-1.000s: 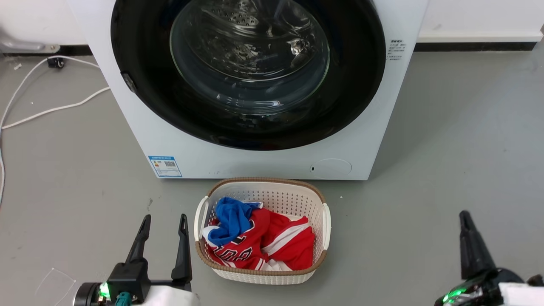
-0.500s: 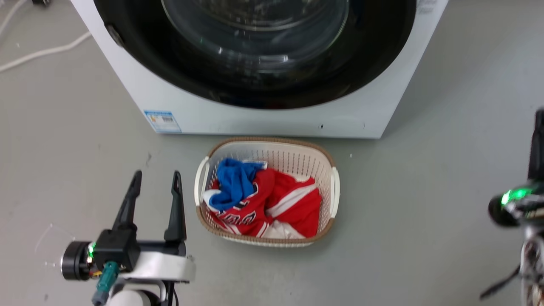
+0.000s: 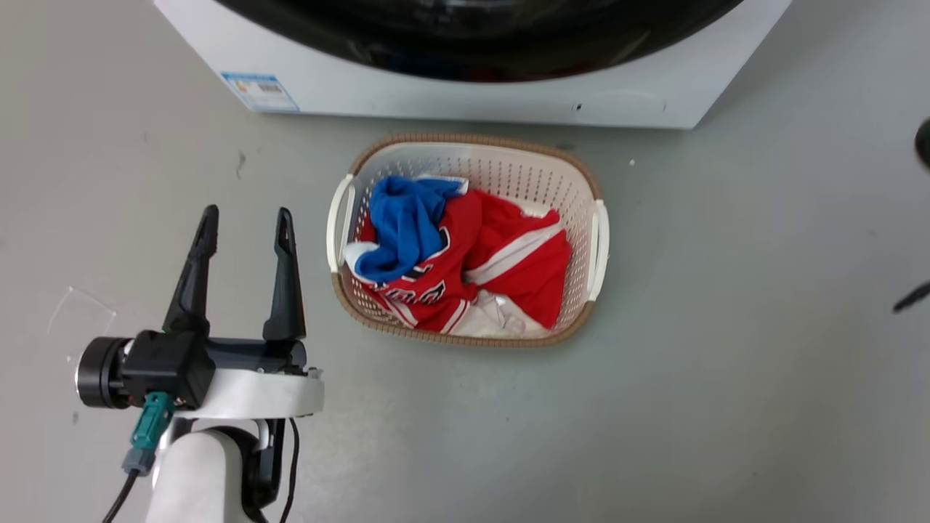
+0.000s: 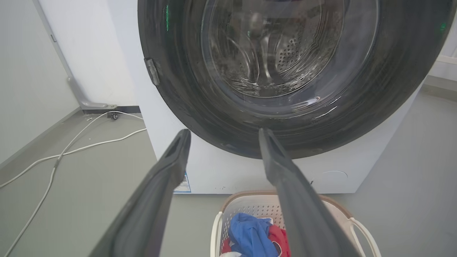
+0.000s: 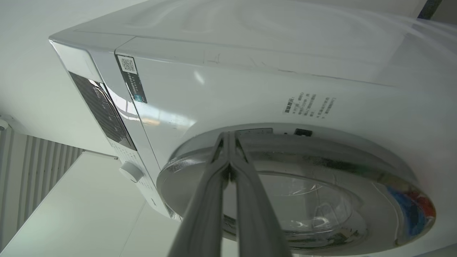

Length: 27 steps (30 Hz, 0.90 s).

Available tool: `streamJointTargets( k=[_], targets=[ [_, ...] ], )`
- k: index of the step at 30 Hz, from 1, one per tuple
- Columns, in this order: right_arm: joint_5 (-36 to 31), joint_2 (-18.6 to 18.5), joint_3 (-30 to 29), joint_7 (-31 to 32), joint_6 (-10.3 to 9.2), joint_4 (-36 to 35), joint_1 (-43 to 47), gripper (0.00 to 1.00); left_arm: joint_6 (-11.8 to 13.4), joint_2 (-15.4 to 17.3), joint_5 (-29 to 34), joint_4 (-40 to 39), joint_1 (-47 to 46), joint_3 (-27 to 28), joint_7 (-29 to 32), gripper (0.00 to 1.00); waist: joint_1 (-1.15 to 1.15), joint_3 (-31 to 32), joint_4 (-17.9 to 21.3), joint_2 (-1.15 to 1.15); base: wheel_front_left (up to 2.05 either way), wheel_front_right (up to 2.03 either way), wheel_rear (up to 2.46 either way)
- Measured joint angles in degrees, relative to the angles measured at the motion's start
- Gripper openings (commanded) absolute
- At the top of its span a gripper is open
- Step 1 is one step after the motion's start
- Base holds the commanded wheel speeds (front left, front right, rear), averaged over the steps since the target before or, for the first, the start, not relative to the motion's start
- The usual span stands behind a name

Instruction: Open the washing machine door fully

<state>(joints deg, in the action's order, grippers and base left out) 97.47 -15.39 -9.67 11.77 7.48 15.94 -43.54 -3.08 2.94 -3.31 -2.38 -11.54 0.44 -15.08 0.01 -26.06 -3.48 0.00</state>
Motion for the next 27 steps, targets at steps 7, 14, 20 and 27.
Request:
streamJointTargets(
  k=[7, 14, 20, 27],
  targets=[
    [-0.7, -2.5, 2.7, 2.4, 0.0, 6.3, -10.6, 0.0, -0.4, 0.0, -0.4, -0.4, -1.7, 0.1, 0.0, 1.0, 0.0, -4.1, -0.7, 0.0, 0.0, 0.0, 0.0],
    [-4.7, -4.3, 8.6, 5.6, 0.0, 11.7, -19.3, 0.0, -0.5, 0.0, -0.6, -0.9, -2.8, 0.3, 0.0, 1.0, 0.0, -7.0, -1.3, 0.0, 0.0, 0.0, 0.0],
    [-7.7, -5.0, 12.2, 7.7, 0.0, 15.7, -24.8, 0.0, -0.6, 0.0, -1.0, -0.9, -3.4, 0.1, 0.0, 1.0, 0.0, -8.7, -1.9, 0.0, 0.0, 0.0, 0.0],
    [-10.3, -5.9, 15.1, 10.7, 0.0, 19.2, -28.7, 0.0, -0.5, 0.0, -1.4, -0.9, -4.0, 0.0, 0.0, 1.0, -0.01, -9.8, -2.4, 0.0, 0.0, 0.0, 0.0]
  ],
)
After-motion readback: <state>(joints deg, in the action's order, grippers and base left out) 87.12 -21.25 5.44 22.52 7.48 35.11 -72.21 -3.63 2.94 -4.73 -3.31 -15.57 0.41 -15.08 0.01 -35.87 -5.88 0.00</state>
